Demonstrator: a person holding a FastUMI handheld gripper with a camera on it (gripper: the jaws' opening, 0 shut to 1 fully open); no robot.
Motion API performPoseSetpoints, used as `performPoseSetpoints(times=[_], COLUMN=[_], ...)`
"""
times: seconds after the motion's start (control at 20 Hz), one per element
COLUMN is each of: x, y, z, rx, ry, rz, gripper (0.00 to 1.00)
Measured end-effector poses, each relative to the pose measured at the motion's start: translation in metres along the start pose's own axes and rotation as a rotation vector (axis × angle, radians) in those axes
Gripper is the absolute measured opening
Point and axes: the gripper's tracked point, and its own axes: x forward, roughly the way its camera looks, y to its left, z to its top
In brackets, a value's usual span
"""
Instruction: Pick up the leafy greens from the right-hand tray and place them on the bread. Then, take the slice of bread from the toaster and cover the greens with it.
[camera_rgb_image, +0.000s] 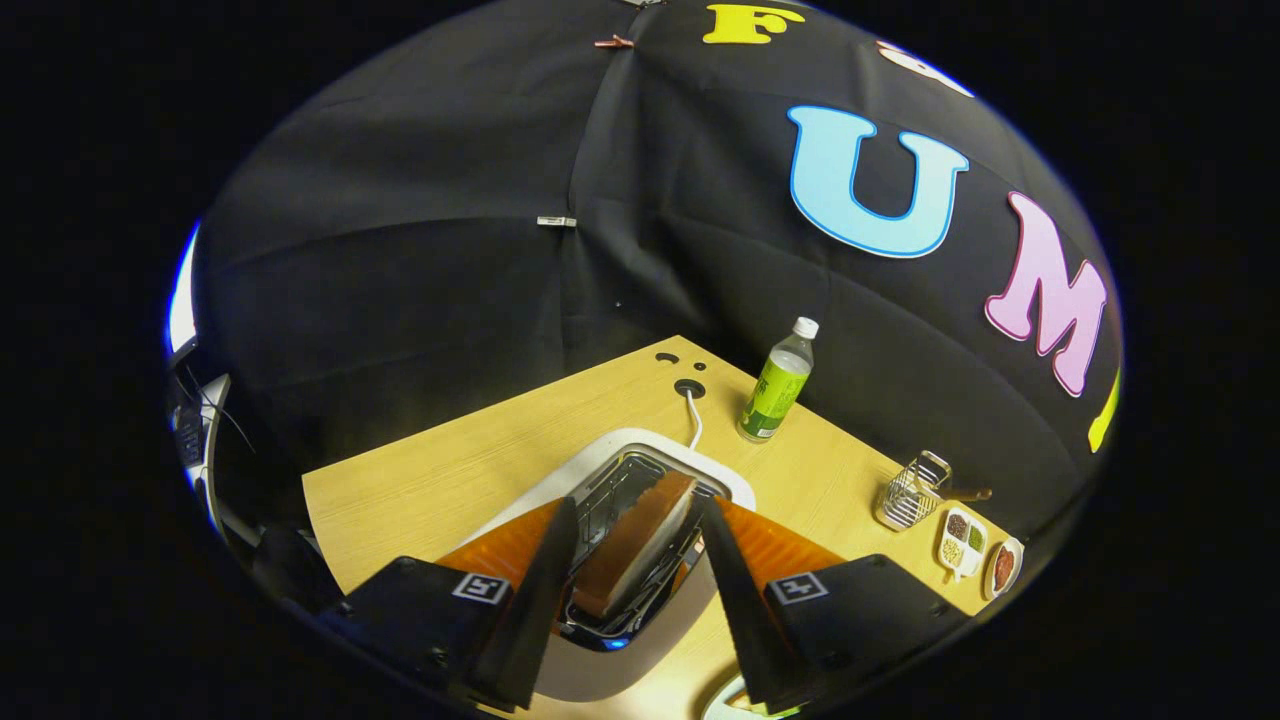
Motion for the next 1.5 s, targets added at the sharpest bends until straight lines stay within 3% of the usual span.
performPoseSetpoints(times=[0.25, 0.4, 0.55, 0.7, 0.9, 1.2, 1.5], x=[0.003, 0.000, -0.002, -0.006, -0.022, -0.049, -0.080], y=[0.001, -0.003, -0.005, -0.008, -0.015, -0.042, -0.097], z=[-0.005, -0.013, -0.011, -0.003, 0.022, 0.056, 0.045], rx=[-0.048, 0.003, 0.086, 0.171, 0.186, 0.305, 0.362], ry=[0.030, 0.070, 0.101, 0.109, 0.052, -0.023, -0.033], rz=[-0.012, -0.026, -0.012, -0.014, -0.018, -0.035, -0.117], gripper=[0.48, 0.30, 0.19, 0.15, 0.14, 0.14, 0.14])
